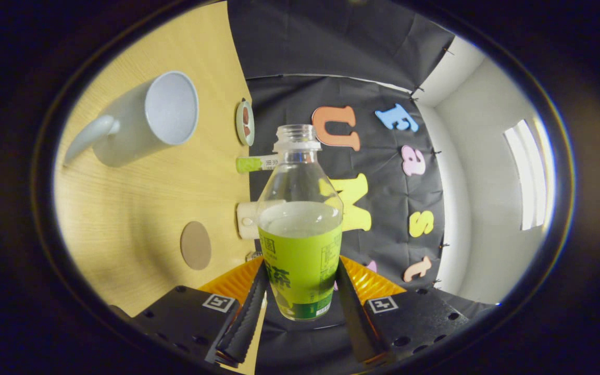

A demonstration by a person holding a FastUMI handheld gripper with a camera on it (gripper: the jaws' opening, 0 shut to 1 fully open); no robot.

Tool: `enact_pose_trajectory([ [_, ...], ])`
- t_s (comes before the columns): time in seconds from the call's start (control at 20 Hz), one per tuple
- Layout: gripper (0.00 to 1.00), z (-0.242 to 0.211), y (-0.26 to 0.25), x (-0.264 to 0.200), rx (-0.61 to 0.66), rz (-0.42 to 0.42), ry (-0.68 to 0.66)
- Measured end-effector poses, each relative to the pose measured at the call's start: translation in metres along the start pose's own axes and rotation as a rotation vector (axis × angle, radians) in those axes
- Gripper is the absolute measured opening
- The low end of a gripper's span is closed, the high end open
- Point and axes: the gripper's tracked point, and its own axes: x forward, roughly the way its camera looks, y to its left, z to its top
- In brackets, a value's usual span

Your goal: Take the bottle from table, then pour the juice into the cup, finally place the bottle on the coaster

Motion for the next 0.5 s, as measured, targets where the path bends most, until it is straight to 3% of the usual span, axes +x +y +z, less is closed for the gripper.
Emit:
enact_pose_trajectory([
  [0.5,0.78,0.013,-0.009,-0.002,-0.134,-0.03,-0.037],
])
